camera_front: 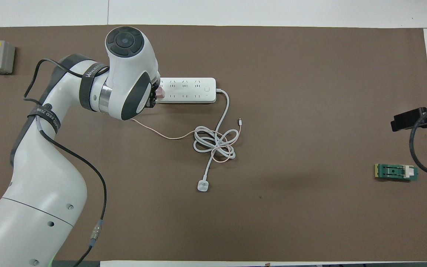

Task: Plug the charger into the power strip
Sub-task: 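Push the pink charger into the power strip socket with the left gripper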

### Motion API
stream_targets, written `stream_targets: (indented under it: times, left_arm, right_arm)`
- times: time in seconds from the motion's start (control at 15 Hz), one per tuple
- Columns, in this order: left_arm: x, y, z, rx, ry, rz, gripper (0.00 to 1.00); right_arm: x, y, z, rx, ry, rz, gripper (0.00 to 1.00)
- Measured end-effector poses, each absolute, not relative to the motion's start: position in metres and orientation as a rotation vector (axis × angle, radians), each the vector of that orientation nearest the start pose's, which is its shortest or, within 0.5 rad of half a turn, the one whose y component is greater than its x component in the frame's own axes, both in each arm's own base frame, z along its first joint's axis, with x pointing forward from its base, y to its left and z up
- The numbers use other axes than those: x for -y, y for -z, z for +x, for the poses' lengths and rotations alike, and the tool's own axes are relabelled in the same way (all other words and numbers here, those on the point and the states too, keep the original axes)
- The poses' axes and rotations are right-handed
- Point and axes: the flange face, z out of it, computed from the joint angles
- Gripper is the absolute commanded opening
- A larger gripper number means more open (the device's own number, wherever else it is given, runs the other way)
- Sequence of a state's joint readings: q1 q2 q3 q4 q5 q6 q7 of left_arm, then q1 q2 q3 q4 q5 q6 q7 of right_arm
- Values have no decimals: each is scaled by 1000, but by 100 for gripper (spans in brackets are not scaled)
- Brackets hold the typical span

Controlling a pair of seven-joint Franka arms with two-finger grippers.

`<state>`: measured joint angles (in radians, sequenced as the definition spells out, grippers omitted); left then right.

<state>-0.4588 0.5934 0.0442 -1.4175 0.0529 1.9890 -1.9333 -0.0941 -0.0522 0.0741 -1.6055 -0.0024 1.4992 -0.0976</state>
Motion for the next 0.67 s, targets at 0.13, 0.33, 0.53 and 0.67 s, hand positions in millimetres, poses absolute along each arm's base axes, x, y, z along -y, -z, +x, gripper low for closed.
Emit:
stream_targets:
  times: [0.13,0.33,0.53,0.67]
  left_arm:
    - [290,-348,652,2091,90,-2275,0]
    - [290,-348,652,2091,90,-2275,0]
    - [290,-348,652,2091,90,-2275,0]
    - [290,-347,652,2090,89,-2275,0]
  right_arm:
    - [10,-630,530,120,-86,-3141,100]
    - [11,-630,530,119,-86,-3141,100]
    - [11,-630,530,119,-86,-3141,100]
    - [11,-630,530,119,-86,-3141,100]
